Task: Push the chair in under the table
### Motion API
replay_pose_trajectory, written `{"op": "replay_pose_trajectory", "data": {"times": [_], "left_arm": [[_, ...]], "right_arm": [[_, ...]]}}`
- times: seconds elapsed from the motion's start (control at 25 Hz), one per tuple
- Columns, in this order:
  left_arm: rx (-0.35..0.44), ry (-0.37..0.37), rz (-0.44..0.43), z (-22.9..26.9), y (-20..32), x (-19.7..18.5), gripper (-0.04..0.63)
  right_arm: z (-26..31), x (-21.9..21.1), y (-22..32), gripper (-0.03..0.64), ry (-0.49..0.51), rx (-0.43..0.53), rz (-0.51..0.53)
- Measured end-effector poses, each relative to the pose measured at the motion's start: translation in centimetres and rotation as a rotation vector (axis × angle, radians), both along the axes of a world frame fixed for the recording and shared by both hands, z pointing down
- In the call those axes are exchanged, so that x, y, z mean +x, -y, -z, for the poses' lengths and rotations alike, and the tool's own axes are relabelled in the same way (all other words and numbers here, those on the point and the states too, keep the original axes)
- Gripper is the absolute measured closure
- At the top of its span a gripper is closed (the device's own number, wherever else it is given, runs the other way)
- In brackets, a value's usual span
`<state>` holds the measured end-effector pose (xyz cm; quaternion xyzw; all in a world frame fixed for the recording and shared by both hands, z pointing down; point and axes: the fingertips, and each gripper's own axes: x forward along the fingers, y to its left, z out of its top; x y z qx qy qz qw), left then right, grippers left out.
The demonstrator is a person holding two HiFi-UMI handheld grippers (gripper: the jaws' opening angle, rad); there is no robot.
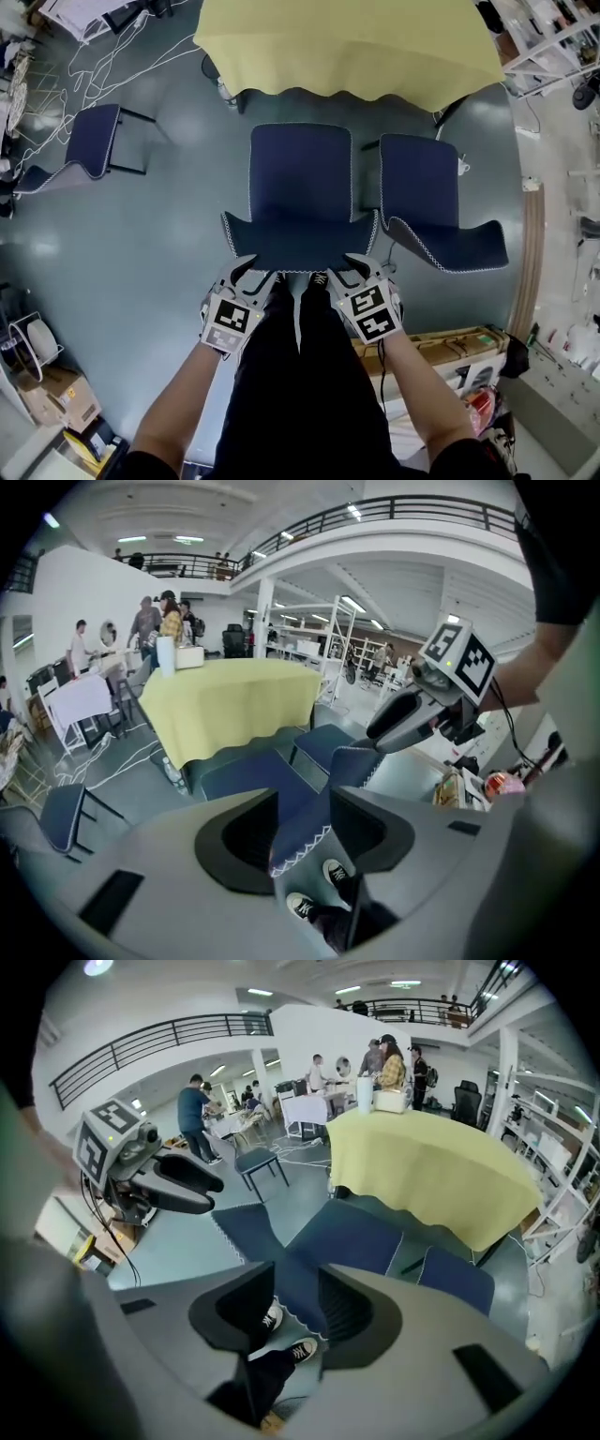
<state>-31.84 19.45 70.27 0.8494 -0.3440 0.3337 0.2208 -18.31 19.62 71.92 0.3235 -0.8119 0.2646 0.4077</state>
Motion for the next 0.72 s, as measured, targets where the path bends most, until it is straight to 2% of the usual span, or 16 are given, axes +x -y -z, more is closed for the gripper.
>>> {"op": "replay_pose_trajectory", "data": {"times": [0.12, 0.28, 0.52, 0.72], "left_arm": [[-0.015, 0.072, -0.105, -2.1, -1.0, 0.6, 0.375], [-0.018, 0.174, -0.214, -4.5, -1.9, 0.5, 0.343], [0.000, 0.247, -0.271, -6.9, -1.7, 1.2, 0.341], [0.037, 0.292, -0.287, -7.6, -0.9, 1.1, 0.342]], "right_arm": [[-1.5, 0.0, -0.4, 0.431, -0.067, -0.005, 0.098], [-3.0, -0.8, -1.1, 0.399, -0.134, 0.002, 0.224], [-5.3, -1.1, -2.2, 0.379, -0.191, -0.035, 0.345], [-6.6, -1.2, -1.2, 0.380, -0.248, 0.037, 0.313]]}}
